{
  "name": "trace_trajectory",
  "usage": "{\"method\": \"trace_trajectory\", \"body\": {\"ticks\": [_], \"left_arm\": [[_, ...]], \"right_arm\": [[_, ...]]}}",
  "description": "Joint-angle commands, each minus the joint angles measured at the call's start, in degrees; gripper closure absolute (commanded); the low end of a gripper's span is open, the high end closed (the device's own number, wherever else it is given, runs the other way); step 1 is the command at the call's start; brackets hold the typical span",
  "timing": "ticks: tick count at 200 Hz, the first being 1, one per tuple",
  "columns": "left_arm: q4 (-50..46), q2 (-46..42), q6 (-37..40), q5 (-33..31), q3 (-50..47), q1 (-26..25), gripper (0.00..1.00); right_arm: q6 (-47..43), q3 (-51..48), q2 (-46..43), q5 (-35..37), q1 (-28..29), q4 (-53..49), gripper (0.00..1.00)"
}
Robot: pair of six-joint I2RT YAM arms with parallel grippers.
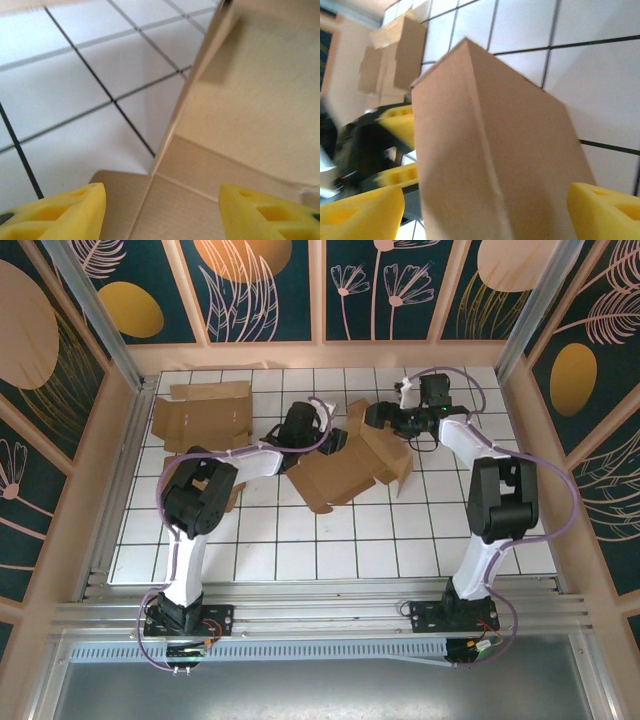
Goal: Fold the paper box
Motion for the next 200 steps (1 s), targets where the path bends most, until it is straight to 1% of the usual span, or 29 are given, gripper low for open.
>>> {"method": "trace_trajectory", "body": {"ticks": [1,9,17,33,44,66,76,84,95,103,108,118,126,131,136,144,154,163,178,200], "left_arm": [[-2.96,-7.52,-4.37,-1.22,1.33,0.10,0.39],[-7.37,-8.27,-6.20,-2.11,3.64,0.43,0.40],[-11.63,-8.27,-7.54,-1.32,6.59,0.90,0.41],[-20.36,-5.05,-8.85,3.29,15.32,2.38,0.41],[-27.95,-0.51,-7.71,7.88,24.39,3.27,0.40],[-42.53,9.87,-1.59,14.62,42.95,3.79,0.38],[-48.34,14.57,0.40,16.73,51.19,3.95,0.35],[-52.16,18.06,0.89,17.95,57.01,4.21,0.33],[-54.87,21.54,0.42,19.68,62.71,4.81,0.30],[-54.52,22.82,-0.68,20.99,63.57,5.29,0.26],[-53.46,23.02,-1.75,21.49,62.93,5.57,0.21],[-50.11,22.59,-3.57,22.80,60.29,6.10,0.14],[-46.61,22.00,-4.64,24.59,57.69,6.32,0.12],[-44.31,21.61,-5.31,26.12,56.10,6.42,0.10],[-41.88,21.26,-6.04,28.22,54.51,6.47,0.06],[-37.67,20.98,-7.69,32.41,52.15,6.60,0.04],[-34.06,21.11,-10.32,36.53,50.69,6.60,0.04],[-31.94,21.39,-12.23,38.72,50.09,6.60,0.07],[-31.43,21.46,-13.17,38.55,49.34,6.60,0.14],[-31.17,21.41,-13.06,37.54,47.65,6.60,0.22]], "right_arm": [[6.91,2.36,-9.81,14.81,0.05,-3.32,0.15],[11.91,1.87,-12.85,21.30,0.14,-5.42,0.17],[18.00,0.89,-16.05,26.55,0.29,-8.31,0.18],[30.06,-1.25,-21.98,32.52,1.51,-16.11,0.18],[36.16,-3.38,-25.90,33.06,3.31,-20.50,0.19],[46.77,-6.83,-31.82,34.16,8.50,-25.01,0.21],[51.04,-7.68,-32.76,34.79,10.60,-26.06,0.23],[53.28,-7.93,-32.52,33.91,11.41,-26.32,0.24],[55.17,-7.78,-31.41,33.32,12.26,-25.98,0.25],[56.09,-7.30,-30.21,34.41,12.83,-26.16,0.25],[56.00,-7.10,-29.37,34.78,13.03,-25.85,0.25],[55.81,-6.77,-27.71,35.47,13.02,-25.39,0.25],[55.10,-6.46,-26.43,36.21,12.98,-24.65,0.25],[54.46,-6.48,-25.69,36.38,12.95,-23.70,0.25],[54.12,-6.51,-24.97,36.38,12.97,-22.94,0.25],[53.74,-6.52,-23.75,36.34,12.78,-21.87,0.25],[53.17,-6.77,-22.41,36.38,12.80,-19.97,0.26],[53.37,-6.88,-21.43,37.79,12.80,-19.32,0.31],[52.86,-7.63,-20.85,39.19,12.68,-16.54,0.35],[52.18,-8.75,-20.09,40.64,12.55,-13.31,0.38]]}}
